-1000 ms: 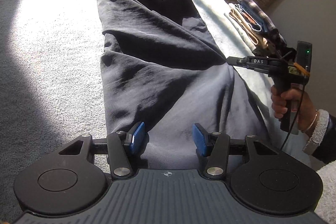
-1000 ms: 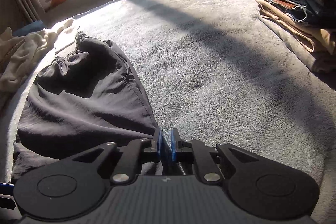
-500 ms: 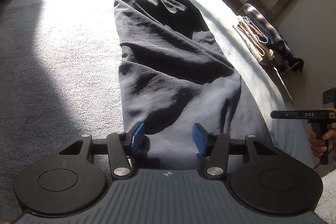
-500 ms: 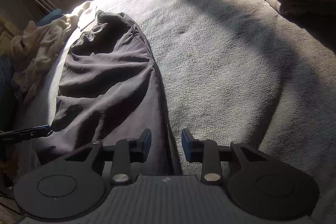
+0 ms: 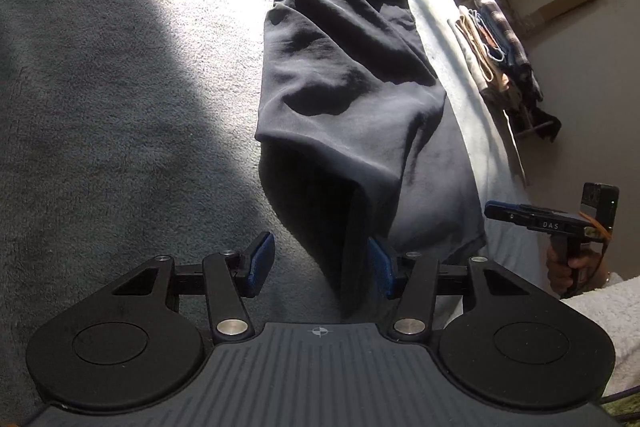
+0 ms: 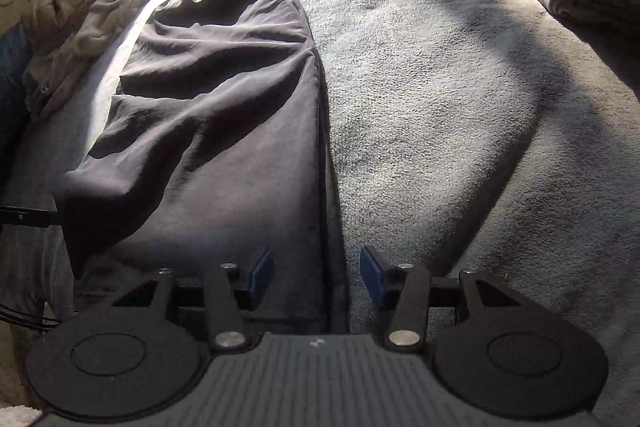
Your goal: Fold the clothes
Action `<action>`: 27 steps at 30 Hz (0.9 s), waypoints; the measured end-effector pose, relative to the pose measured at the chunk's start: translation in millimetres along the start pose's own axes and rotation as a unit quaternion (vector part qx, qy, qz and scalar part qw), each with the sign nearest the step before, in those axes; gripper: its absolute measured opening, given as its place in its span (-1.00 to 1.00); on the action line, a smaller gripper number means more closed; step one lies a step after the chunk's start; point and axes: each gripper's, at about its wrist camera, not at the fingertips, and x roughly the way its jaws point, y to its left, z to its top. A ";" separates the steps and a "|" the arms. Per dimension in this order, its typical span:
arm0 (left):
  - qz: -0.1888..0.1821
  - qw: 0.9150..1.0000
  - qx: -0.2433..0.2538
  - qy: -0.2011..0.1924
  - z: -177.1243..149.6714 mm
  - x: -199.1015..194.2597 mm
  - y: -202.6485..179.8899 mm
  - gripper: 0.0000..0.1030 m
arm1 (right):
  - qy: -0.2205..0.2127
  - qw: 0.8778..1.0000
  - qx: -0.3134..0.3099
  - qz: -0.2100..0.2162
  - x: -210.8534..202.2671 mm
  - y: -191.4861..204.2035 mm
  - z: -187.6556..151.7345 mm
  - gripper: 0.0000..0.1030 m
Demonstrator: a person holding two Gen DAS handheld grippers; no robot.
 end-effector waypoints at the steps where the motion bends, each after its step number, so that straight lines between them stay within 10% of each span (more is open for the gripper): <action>1: -0.013 1.000 0.002 0.017 -5.4 6.0 -1.5 -0.01 | 0.000 1.000 -0.002 -0.001 -1.3 1.4 -1.4 -0.03; 7: -0.059 0.995 -0.005 0.076 -15.4 38.3 -7.4 -0.02 | 0.008 0.999 -0.025 -0.020 2.7 14.3 -9.5 -0.24; 12: -0.065 0.995 -0.017 0.074 -18.4 47.3 -7.3 -0.33 | 0.002 0.998 -0.036 -0.052 7.9 23.2 -13.7 -0.93; 15: -0.076 0.995 -0.019 0.065 -19.1 43.3 -8.9 -0.83 | -0.017 0.998 -0.035 -0.054 0.4 24.8 -13.9 -0.99; 21: -0.121 0.991 -0.011 0.053 -15.3 31.9 -20.2 -0.95 | -0.037 0.998 -0.024 -0.049 -21.0 19.1 -5.3 -1.00; 27: -0.081 0.992 -0.007 0.094 -19.9 53.8 -17.6 -0.96 | -0.025 0.998 0.000 -0.056 -14.5 6.9 -10.6 -1.00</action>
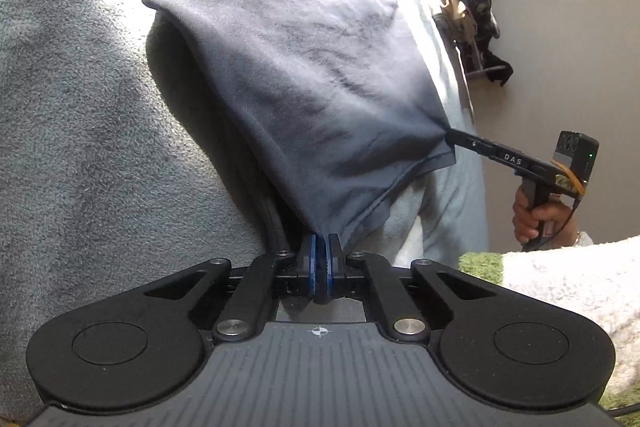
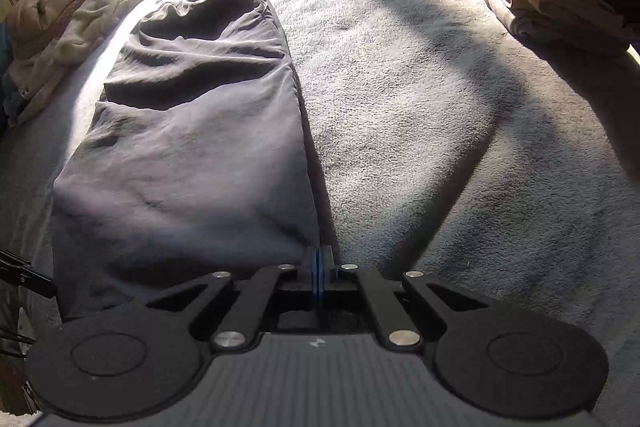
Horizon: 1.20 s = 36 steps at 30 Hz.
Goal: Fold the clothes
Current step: 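Grasp the leg hem of the folded shorts with the left tool while the right tool grasps too, then open both tools to release the shorts' hem and reposition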
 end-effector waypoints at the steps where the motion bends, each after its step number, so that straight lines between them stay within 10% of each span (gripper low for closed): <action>1: 0.004 1.000 -0.001 0.003 -0.1 1.3 1.4 -0.97 | 0.002 1.000 0.000 0.002 1.3 0.5 -1.8 -1.00; 10: 0.042 0.998 0.007 0.037 0.5 7.1 6.9 -0.93 | 0.040 0.999 -0.007 -0.021 17.8 1.5 -6.0 -0.84; 14: 0.030 0.999 0.010 0.033 0.1 -2.2 4.6 -0.20 | 0.017 1.000 0.017 -0.003 8.5 -7.9 -1.0 -0.26; 23: 0.044 0.999 0.010 0.019 6.0 6.7 2.2 0.02 | 0.024 0.993 0.098 0.066 34.4 -31.3 14.1 -0.04; 26: 0.056 0.998 0.025 0.020 3.7 8.3 -0.6 -0.08 | 0.058 0.992 0.089 0.068 48.0 -24.9 8.1 -0.09; 30: 0.082 0.996 0.023 0.023 2.6 9.1 0.3 -0.85 | 0.069 0.995 0.053 0.047 47.7 -11.2 4.7 -0.96; 36: 0.057 0.997 0.031 0.033 -3.4 9.1 -5.7 -0.97 | 0.070 0.996 0.038 0.033 32.1 -5.8 11.0 -0.99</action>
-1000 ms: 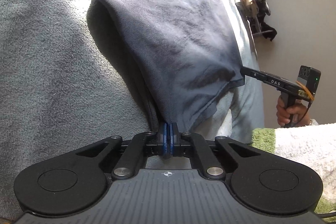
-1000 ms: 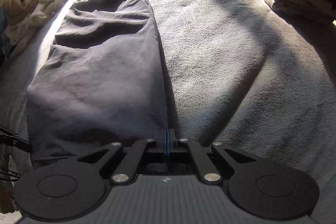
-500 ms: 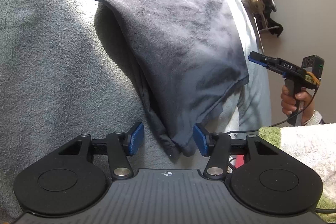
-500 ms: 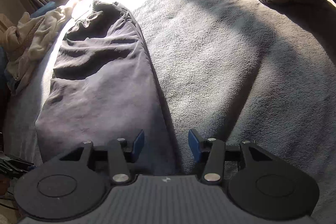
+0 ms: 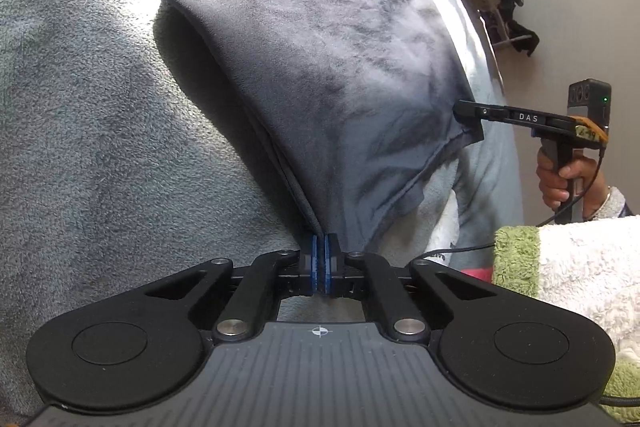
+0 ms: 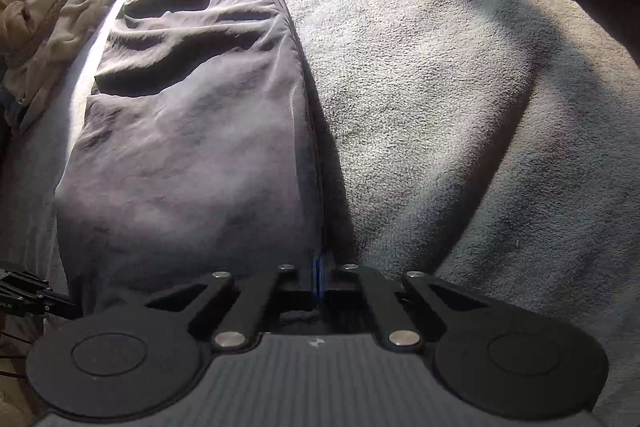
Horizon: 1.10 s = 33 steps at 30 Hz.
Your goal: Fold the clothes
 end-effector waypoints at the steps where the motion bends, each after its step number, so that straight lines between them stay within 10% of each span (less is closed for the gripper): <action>1: 0.003 1.000 -0.004 0.005 -0.4 3.0 2.0 -0.97 | 0.009 1.000 -0.002 -0.010 4.2 -1.1 -0.3 -0.98; 5: 0.001 1.000 -0.014 0.009 1.1 4.6 9.5 -0.93 | 0.030 0.999 -0.016 -0.029 15.4 0.0 -0.1 -0.64; 8: -0.005 1.000 -0.011 -0.005 -2.8 -6.4 9.9 -0.52 | 0.021 0.998 -0.037 -0.037 5.5 6.0 5.1 -0.13; 15: -0.002 0.996 -0.043 -0.076 -5.8 -50.4 27.6 -0.22 | -0.092 0.983 -0.133 -0.090 -41.1 44.4 33.1 -0.04; 24: 0.013 0.981 -0.095 -0.171 29.8 -80.4 44.0 -0.01 | -0.038 0.927 -0.358 0.107 1.8 189.8 9.7 -0.03; 27: 0.020 0.983 -0.061 -0.171 31.6 -81.0 33.3 -0.01 | -0.017 0.900 -0.421 0.115 18.3 217.0 -12.5 -0.03; 33: 0.021 0.993 -0.031 -0.113 18.0 -58.5 25.8 -0.01 | 0.003 0.885 -0.443 0.146 27.8 222.7 -36.1 -0.05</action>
